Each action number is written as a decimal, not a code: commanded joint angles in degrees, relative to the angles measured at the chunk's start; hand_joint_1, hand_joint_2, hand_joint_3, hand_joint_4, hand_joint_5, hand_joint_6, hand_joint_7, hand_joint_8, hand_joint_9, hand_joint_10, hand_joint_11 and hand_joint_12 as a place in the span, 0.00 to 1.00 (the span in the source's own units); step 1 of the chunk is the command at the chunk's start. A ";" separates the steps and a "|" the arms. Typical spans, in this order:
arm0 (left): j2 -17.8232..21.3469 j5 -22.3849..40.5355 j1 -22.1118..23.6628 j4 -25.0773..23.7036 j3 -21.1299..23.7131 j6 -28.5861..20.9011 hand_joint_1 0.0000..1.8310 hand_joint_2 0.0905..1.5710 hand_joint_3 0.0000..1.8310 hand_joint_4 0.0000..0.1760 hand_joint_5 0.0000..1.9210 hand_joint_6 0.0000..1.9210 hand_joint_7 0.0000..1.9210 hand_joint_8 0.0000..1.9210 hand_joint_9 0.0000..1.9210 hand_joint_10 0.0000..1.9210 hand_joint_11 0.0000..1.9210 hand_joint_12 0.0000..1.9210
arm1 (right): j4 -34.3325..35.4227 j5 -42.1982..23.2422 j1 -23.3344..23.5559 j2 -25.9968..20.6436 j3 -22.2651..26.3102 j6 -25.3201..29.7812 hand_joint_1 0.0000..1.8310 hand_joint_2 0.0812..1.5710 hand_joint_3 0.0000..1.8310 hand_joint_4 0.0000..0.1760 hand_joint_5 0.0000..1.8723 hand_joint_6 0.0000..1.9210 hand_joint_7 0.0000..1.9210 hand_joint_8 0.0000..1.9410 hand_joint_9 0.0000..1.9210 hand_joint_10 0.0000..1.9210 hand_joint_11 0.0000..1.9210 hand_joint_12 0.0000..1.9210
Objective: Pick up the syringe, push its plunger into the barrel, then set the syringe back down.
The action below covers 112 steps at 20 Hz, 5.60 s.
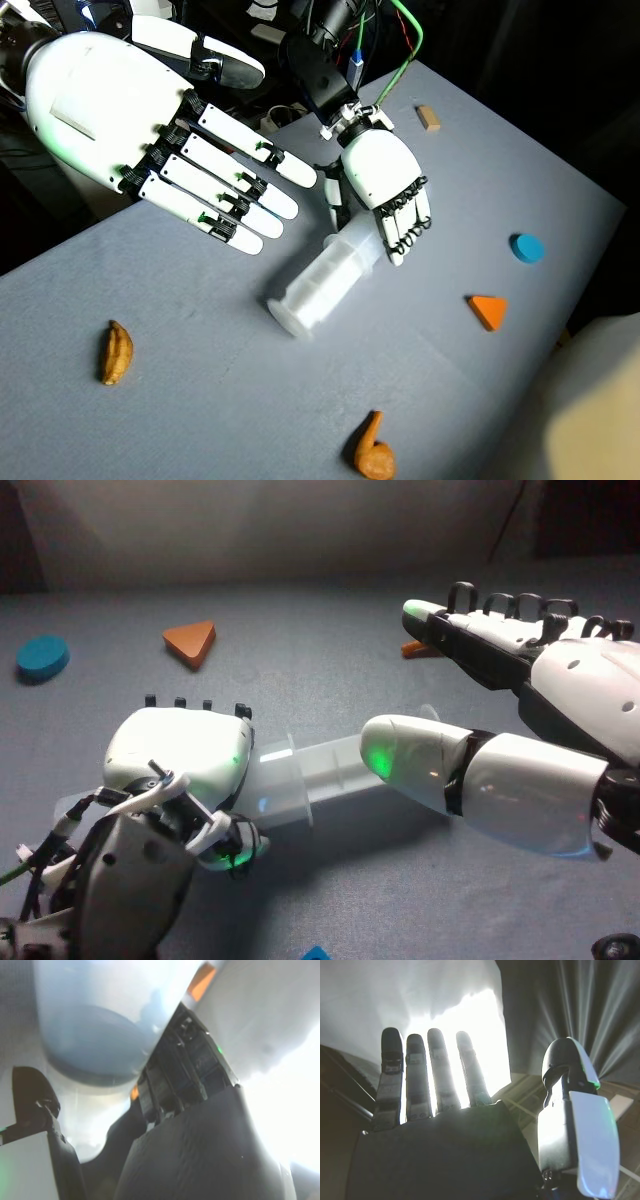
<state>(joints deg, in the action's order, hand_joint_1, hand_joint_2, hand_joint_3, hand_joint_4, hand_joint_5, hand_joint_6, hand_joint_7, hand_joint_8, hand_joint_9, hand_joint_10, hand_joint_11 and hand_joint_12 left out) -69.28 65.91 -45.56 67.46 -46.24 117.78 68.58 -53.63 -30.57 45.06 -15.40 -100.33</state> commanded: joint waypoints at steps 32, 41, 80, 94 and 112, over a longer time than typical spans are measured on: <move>14.54 -8.76 4.65 -38.70 -0.06 -22.92 0.75 0.69 0.00 0.00 0.50 0.47 0.52 0.54 0.44 0.66 0.35 0.64 | 10.76 -18.91 -2.56 4.34 -5.93 41.87 0.00 0.68 0.00 0.31 0.06 0.00 0.08 0.00 0.06 0.00 0.00 0.33; 14.55 -8.64 4.29 -40.26 -0.27 -24.25 0.75 0.70 0.00 0.00 0.50 0.47 0.52 0.54 0.44 0.66 0.35 0.64 | 15.79 -17.99 -2.01 7.41 -8.04 44.96 0.00 0.68 0.00 0.30 0.06 0.00 0.09 0.00 0.07 0.00 0.00 0.34; 14.20 -8.46 4.04 -43.29 -0.70 -26.49 0.75 0.69 0.00 0.00 0.50 0.46 0.52 0.53 0.44 0.65 0.35 0.63 | 12.59 -8.67 5.03 36.38 -19.20 44.40 0.00 0.70 0.00 0.31 0.07 0.01 0.10 0.01 0.07 0.00 0.00 0.34; 13.88 -9.75 4.15 -43.64 -0.85 -26.14 0.75 0.70 0.00 0.00 0.48 0.48 0.53 0.53 0.44 0.66 0.35 0.65 | 11.89 -9.74 3.92 33.20 -18.46 45.39 0.00 0.70 0.00 0.31 0.06 0.00 0.09 0.00 0.07 0.01 0.00 0.35; 7.56 -16.17 -0.75 -43.62 -5.50 -22.80 0.75 0.70 0.00 0.00 0.48 0.48 0.51 0.54 0.44 0.66 0.35 0.65 | 2.35 -8.52 -3.39 9.84 -8.13 27.33 0.00 0.70 0.00 0.32 0.04 0.00 0.07 0.00 0.06 0.00 0.00 0.36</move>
<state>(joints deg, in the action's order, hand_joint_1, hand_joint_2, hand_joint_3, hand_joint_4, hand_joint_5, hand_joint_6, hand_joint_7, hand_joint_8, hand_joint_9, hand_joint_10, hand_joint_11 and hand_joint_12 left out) -62.02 43.38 -46.74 26.35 -51.86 94.50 75.33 -59.64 -34.46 54.98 -23.51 -73.47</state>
